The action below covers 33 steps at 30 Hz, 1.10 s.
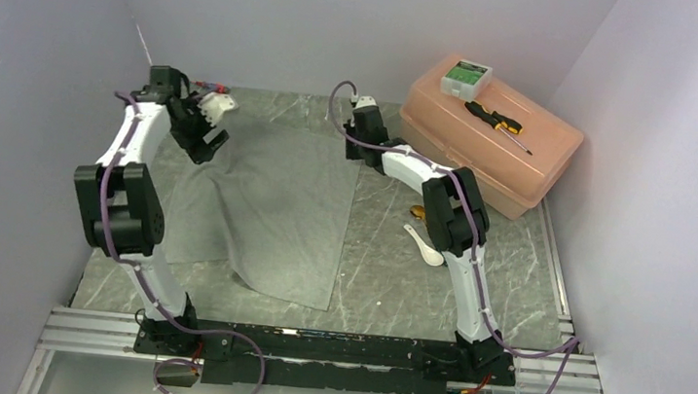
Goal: Fold the napkin into a case and place the utensils inside
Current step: Flatten out the crumpled napkin at the center of the board.
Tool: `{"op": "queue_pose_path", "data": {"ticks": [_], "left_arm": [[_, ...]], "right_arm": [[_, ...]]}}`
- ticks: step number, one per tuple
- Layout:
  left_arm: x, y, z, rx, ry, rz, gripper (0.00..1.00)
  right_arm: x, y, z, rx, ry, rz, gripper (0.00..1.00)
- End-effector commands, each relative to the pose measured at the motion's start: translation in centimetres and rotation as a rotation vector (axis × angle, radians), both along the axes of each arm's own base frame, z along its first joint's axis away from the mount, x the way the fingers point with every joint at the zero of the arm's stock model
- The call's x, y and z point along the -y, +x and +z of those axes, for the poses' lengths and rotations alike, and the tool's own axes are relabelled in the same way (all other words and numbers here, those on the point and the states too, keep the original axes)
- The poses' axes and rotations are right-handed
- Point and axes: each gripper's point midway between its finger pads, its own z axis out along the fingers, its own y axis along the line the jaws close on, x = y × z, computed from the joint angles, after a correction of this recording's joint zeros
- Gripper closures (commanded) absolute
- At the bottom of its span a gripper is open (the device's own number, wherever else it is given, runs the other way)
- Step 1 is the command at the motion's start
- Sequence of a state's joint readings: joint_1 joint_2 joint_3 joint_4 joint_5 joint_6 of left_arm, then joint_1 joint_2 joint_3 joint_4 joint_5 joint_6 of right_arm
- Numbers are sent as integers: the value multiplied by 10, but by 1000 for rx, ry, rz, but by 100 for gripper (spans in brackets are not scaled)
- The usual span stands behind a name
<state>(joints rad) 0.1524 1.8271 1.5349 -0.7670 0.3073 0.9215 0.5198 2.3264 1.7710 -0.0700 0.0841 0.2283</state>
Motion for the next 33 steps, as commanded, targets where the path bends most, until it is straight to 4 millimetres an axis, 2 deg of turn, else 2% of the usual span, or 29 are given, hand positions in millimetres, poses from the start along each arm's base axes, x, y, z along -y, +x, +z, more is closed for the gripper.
{"op": "queue_pose_path", "data": {"ticks": [1,5,9,13,15,17,18,19,20,21,22,23,25,28,30,33], "left_arm": [[-1,-43,17,-66,-62,-42,6],[-1,-97,-4,-180,-56,-136,6],[0,-144,-17,-275,-62,-260,6],[-3,-174,-32,-326,-44,-368,7],[-10,-182,-40,-338,-12,-407,7],[-19,-188,-48,-351,29,-446,8],[-21,-190,-51,-351,40,-466,8],[-23,-193,-54,-355,46,-484,7],[-25,-196,-56,-356,52,-501,8],[-25,-200,-61,-362,55,-514,8],[-26,-202,-65,-357,61,-525,8],[-26,-203,-69,-350,64,-531,9],[-22,-204,-74,-332,57,-545,10],[-9,-212,-74,-316,5,-597,11],[-2,-214,-75,-291,-13,-617,11],[-4,-210,-86,-266,13,-625,12]], "right_arm": [[-30,-6,20,29,56,55,100],[-11,-2,2,0,23,6,100],[11,7,-16,-38,-43,-32,100],[28,20,-24,-48,-90,-71,100],[34,26,-21,-35,-117,-86,100],[37,30,-5,-5,-134,-102,100],[35,28,8,16,-130,-97,95],[31,23,25,54,-123,-80,83],[19,9,44,108,-122,-46,71],[15,-11,48,133,-138,-8,62],[7,-28,65,180,-134,30,52],[0,-50,91,234,-124,68,42],[-11,-96,101,263,-121,160,31],[-25,-177,95,238,-109,359,21],[-33,-229,81,198,-89,510,19],[-39,-294,59,168,-85,695,19]]}}
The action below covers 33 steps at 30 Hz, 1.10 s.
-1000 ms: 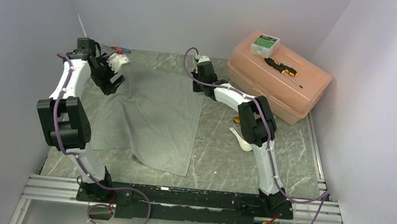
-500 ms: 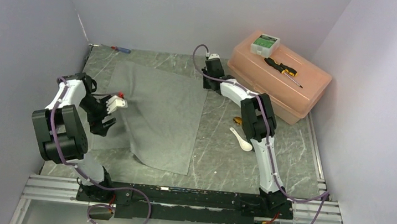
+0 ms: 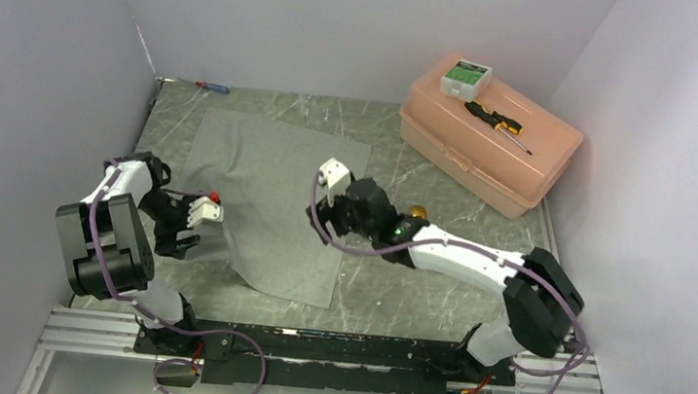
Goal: Fold the napkin into a case and place the utensils inside
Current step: Flatten out the crumpled napkin at the center of the board, then pick up the flattened napkin from the center of the board.
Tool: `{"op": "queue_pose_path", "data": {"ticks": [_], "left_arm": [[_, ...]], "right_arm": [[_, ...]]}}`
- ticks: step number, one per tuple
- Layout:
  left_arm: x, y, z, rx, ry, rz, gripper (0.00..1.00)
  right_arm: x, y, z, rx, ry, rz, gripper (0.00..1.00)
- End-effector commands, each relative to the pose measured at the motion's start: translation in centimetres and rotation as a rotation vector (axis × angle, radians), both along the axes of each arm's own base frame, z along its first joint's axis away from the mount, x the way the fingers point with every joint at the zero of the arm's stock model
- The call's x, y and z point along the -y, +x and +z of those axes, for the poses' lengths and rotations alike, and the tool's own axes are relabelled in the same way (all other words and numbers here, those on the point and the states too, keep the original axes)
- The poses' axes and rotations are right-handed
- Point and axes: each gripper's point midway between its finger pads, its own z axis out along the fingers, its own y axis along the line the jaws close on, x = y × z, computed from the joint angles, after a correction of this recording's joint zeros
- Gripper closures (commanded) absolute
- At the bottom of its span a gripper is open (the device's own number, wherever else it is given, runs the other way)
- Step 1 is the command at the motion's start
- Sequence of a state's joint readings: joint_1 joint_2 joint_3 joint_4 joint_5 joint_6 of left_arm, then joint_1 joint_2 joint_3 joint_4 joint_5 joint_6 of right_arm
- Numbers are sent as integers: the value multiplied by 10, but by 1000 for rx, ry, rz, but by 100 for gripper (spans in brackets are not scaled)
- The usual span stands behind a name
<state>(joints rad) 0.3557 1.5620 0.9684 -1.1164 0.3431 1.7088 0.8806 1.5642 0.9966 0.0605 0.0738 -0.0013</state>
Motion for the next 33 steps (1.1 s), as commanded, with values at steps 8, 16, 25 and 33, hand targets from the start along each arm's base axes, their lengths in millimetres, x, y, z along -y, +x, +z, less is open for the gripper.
{"op": "queue_pose_path", "data": {"ticks": [8,16,25,33], "left_arm": [[14,23,-9,128,-76,22,17],[21,8,-17,110,-90,67,26],[26,8,-24,96,-117,104,46],[27,27,-2,109,-153,124,96]], "right_arm": [[-2,-135,-68,-23,-139,523,21],[-11,-164,-96,-66,-227,624,26],[5,-162,-120,-99,-328,567,46],[9,-132,-122,-69,-360,415,100]]}}
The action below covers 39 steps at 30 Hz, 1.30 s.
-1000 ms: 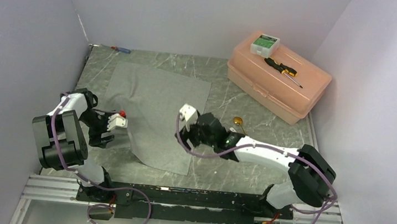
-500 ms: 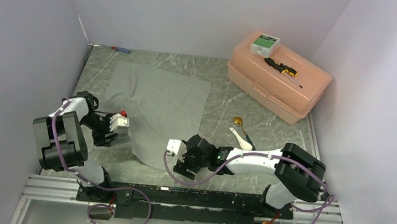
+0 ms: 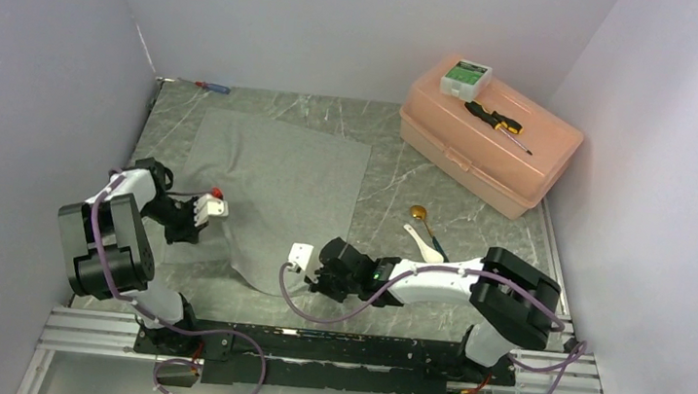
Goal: Fold the napkin into a case and place the utensils inside
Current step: Pick up the flattened napkin from the center of the board.
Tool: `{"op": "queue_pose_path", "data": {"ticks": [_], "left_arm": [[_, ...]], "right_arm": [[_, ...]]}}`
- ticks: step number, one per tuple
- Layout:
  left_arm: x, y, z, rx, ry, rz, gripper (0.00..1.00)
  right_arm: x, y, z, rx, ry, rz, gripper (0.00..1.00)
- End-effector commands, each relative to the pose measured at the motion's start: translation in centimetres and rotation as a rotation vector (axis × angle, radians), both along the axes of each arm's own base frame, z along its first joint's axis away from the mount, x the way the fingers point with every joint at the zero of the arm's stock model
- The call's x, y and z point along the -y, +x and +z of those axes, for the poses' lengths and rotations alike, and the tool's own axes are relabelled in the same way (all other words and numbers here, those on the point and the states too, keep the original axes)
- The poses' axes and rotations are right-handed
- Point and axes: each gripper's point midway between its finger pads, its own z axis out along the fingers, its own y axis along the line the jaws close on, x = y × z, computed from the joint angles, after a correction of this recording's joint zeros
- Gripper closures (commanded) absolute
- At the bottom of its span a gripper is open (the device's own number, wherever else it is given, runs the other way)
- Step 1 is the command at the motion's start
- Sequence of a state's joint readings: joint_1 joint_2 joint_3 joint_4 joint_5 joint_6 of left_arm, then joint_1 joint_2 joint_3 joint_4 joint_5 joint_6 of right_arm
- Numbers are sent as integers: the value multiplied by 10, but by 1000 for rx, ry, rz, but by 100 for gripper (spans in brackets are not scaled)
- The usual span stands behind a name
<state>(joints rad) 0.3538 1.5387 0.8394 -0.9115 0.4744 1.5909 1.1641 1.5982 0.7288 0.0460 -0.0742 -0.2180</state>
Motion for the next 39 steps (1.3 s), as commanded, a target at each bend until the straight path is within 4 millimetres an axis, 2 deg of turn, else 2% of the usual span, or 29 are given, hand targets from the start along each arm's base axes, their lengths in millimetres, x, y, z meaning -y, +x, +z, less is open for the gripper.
{"op": "queue_pose_path", "data": {"ticks": [1,7,11,12,15,16,19,24,29,31,33,36,39], "left_arm": [[5,20,27,31,-56,7,97],[7,35,65,93,-77,-11,97],[13,29,77,82,-105,-43,97],[15,23,75,60,-112,-54,86],[20,-4,61,-3,-109,-107,32],[20,-11,53,-10,-95,-124,22],[19,-22,31,-17,-57,-142,17],[-2,-14,2,-29,49,-137,12],[-22,-5,-24,12,161,-173,14],[-25,-1,-30,29,180,-182,23],[-24,2,-32,36,173,-185,37],[-18,5,-31,56,156,-193,64],[-11,17,-11,90,114,-172,88]], "right_arm": [[10,28,3,62,-31,-126,100],[15,42,43,76,69,-188,100],[25,43,52,50,81,-224,100],[26,43,53,44,84,-230,100],[25,44,53,35,89,-242,100],[24,45,53,33,90,-245,100],[22,48,52,28,101,-257,100],[26,53,53,13,128,-291,100],[25,57,65,4,189,-294,100],[26,58,67,0,195,-296,100],[29,60,67,-5,200,-304,100],[32,64,68,-10,206,-312,100],[32,68,72,-8,211,-316,100]]}}
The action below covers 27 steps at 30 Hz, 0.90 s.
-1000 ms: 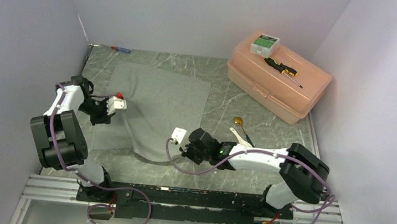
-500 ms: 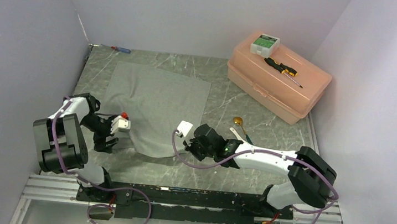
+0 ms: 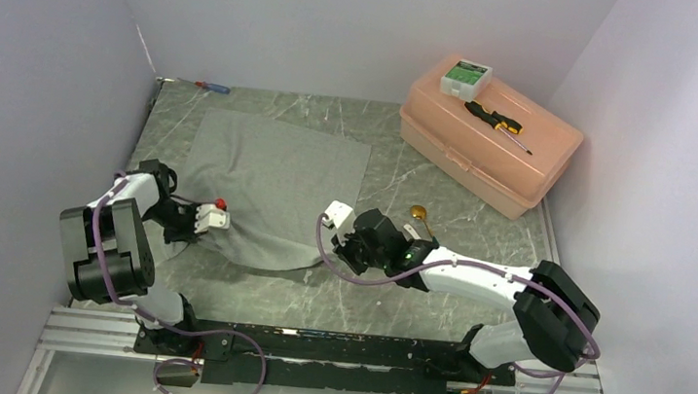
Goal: Fold the napkin into a case and place the utensils inside
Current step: Pick up the flattened napkin from the center of the board, then fold and flatten the napkin at the center of the board.
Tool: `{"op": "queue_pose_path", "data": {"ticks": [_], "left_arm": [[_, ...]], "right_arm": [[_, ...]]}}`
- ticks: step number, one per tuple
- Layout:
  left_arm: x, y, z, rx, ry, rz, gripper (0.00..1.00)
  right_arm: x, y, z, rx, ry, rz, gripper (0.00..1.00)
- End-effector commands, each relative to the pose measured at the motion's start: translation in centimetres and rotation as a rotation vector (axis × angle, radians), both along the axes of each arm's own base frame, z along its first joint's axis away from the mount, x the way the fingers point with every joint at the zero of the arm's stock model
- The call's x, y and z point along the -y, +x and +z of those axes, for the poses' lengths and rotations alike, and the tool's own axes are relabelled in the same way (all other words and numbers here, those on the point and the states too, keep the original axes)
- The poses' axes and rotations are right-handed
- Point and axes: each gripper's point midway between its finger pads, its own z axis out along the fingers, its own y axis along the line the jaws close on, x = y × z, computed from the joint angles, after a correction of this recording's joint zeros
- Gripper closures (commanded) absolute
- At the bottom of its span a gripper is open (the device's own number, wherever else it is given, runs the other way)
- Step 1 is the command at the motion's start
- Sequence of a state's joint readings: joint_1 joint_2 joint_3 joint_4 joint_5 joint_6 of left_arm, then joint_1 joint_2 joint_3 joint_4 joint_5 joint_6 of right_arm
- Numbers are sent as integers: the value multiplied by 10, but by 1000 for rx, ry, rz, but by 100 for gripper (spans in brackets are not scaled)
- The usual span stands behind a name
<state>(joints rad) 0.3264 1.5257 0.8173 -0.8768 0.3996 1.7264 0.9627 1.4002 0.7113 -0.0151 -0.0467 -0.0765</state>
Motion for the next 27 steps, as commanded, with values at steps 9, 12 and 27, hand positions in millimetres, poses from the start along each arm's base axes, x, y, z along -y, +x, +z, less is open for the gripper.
{"op": "queue_pose_path", "data": {"ticks": [9,12,27], "left_arm": [[14,17,80,59,-78,-24,97],[17,0,87,38,-70,-52,97],[39,-84,106,-64,-79,-125,97]], "right_arm": [[-5,-9,30,-53,60,29,100],[3,-21,37,-105,72,-7,100],[30,-115,64,-319,51,69,100]]}}
